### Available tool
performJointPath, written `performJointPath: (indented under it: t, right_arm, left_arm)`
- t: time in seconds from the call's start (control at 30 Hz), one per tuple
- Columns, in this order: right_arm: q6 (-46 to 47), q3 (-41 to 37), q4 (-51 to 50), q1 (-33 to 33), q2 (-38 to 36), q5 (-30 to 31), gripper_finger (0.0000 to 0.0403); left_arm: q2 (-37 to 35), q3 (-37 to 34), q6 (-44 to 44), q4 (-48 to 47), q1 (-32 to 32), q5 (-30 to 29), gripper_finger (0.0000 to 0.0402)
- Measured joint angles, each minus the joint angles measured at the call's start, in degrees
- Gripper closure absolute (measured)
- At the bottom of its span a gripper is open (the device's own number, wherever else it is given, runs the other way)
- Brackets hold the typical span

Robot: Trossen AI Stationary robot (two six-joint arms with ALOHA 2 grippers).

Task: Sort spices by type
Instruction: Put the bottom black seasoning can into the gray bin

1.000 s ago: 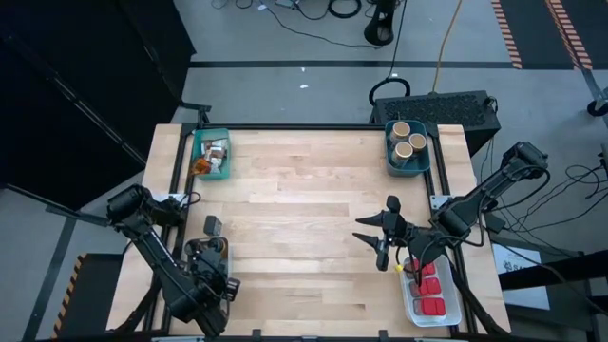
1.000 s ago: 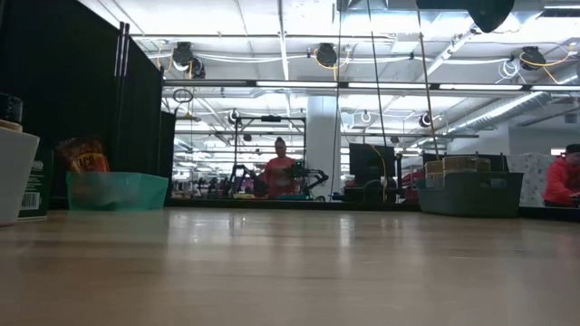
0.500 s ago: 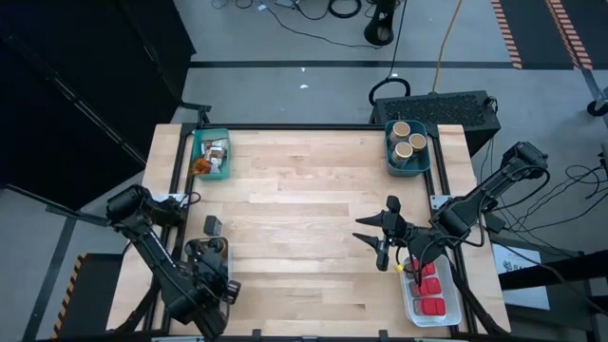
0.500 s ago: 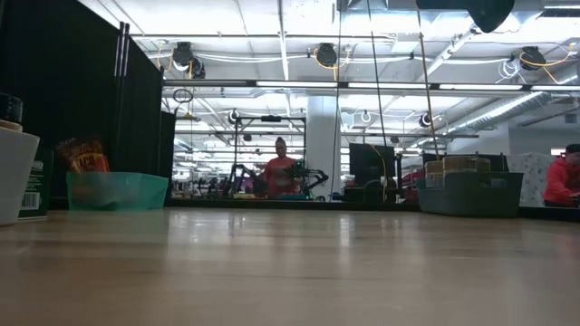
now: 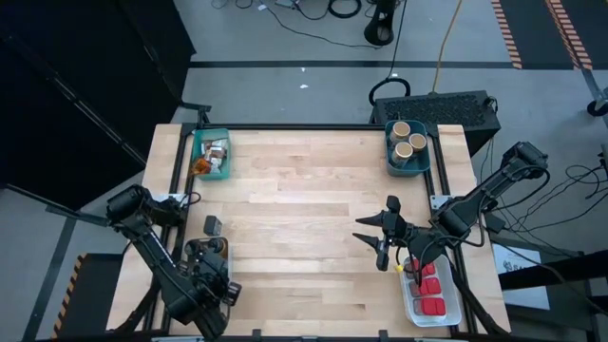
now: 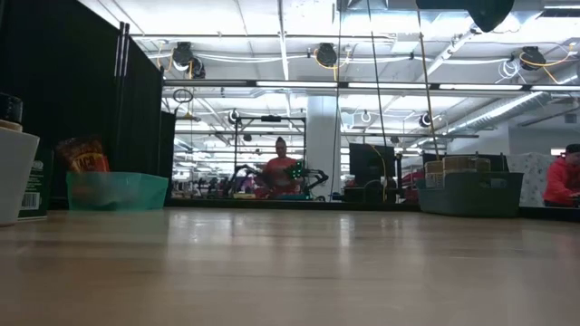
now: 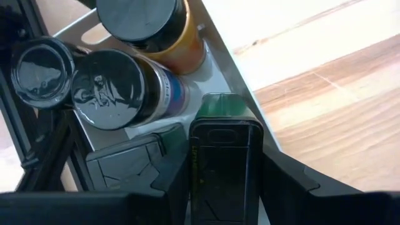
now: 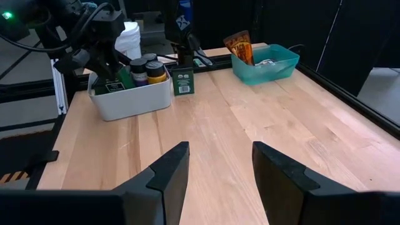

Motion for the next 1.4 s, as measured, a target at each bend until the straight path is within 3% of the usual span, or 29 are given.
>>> performJointPath:
  t: [0.17, 1.4]
  right_arm:
    - [0.01, 0.0, 0.0, 0.0, 0.0, 0.0, 0.0243]
    - [0.03, 0.02, 0.0, -0.02, -0.02, 0.0, 0.0243]
  left_arm:
    - [-0.02, 0.0, 3.18, -0.04, 0.0, 0.01, 0.0239]
    - [0.01, 0.0, 2.97, -0.22, 0.0, -1.16, 0.0239]
